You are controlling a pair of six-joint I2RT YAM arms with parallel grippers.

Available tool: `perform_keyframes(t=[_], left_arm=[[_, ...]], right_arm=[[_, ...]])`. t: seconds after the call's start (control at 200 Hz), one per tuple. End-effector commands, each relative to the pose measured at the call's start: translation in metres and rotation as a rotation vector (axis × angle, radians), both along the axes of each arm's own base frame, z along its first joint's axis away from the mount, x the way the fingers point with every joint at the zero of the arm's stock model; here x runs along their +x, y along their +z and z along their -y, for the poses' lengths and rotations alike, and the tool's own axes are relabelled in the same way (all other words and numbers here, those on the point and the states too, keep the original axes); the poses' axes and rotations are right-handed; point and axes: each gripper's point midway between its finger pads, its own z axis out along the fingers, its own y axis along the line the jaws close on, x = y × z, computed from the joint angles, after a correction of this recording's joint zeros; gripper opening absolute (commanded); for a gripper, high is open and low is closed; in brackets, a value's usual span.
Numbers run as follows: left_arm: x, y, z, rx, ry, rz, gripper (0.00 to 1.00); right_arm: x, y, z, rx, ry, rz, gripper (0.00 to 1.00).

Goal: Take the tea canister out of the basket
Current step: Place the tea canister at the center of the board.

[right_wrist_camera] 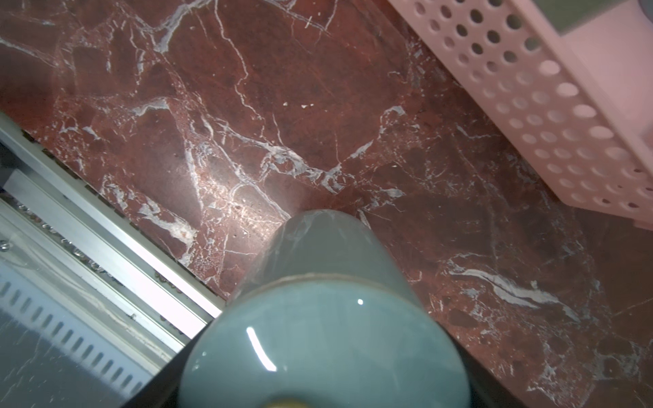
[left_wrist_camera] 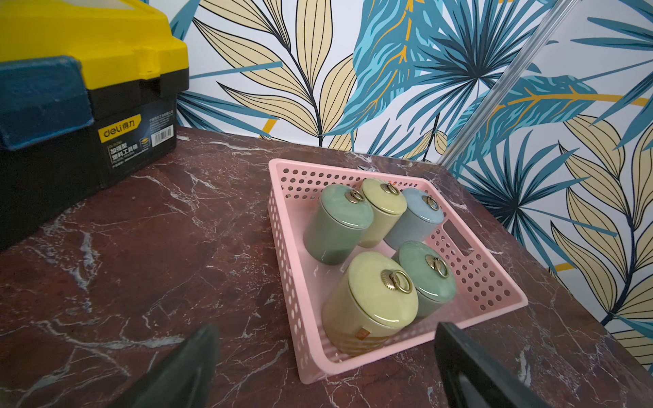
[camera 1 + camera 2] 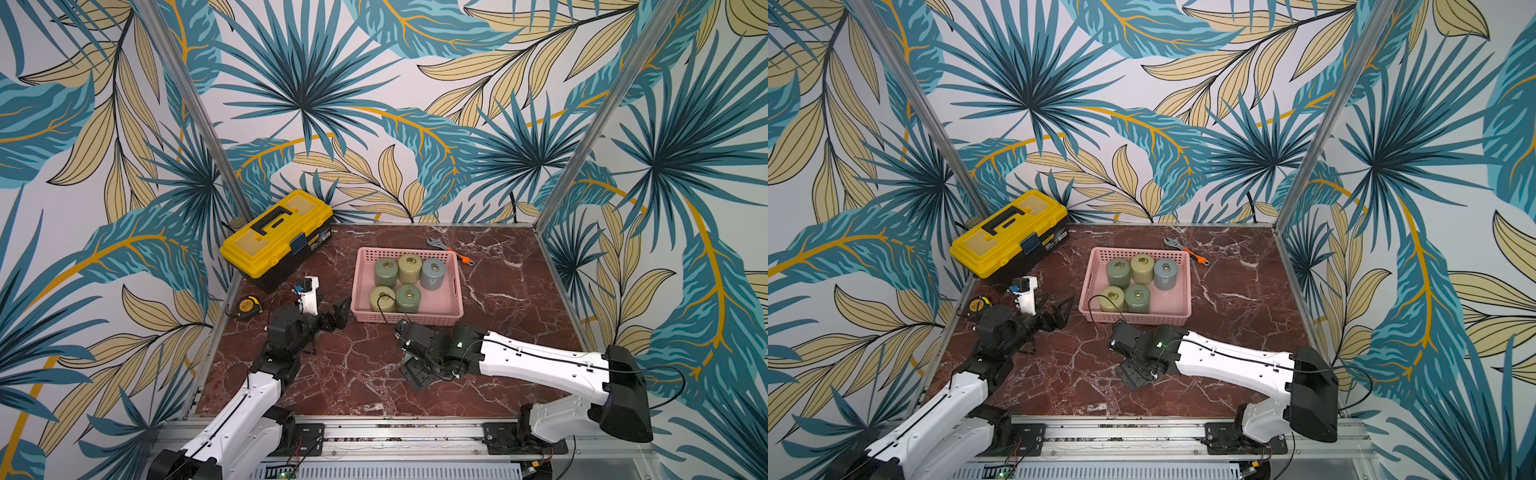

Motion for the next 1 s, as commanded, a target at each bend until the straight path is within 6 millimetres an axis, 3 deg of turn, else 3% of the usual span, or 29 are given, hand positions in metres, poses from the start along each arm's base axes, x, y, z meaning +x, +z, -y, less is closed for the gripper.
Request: perform_keyframes(t=[0.0,0.381,0.991], left_arm=[[-0.003,-0.011,-0.001,0.003,0.004,-0.010,1.00],[-0.002,-0.012,-0.003,0.007,0.012,-0.011,1.00],[-0.002,-0.012,-0.003,0.008,0.013,-0.012,1.00]], right_arm=[[-0.001,-0.003,-0.010,0.035,-0.035,0.027,0.52],[-0.021,-0.024,-0.022,0.039,-0.016,-0.001,0.52],[-0.032,-0.046,-0.026,0.033,-0.019,-0.037,0.52]])
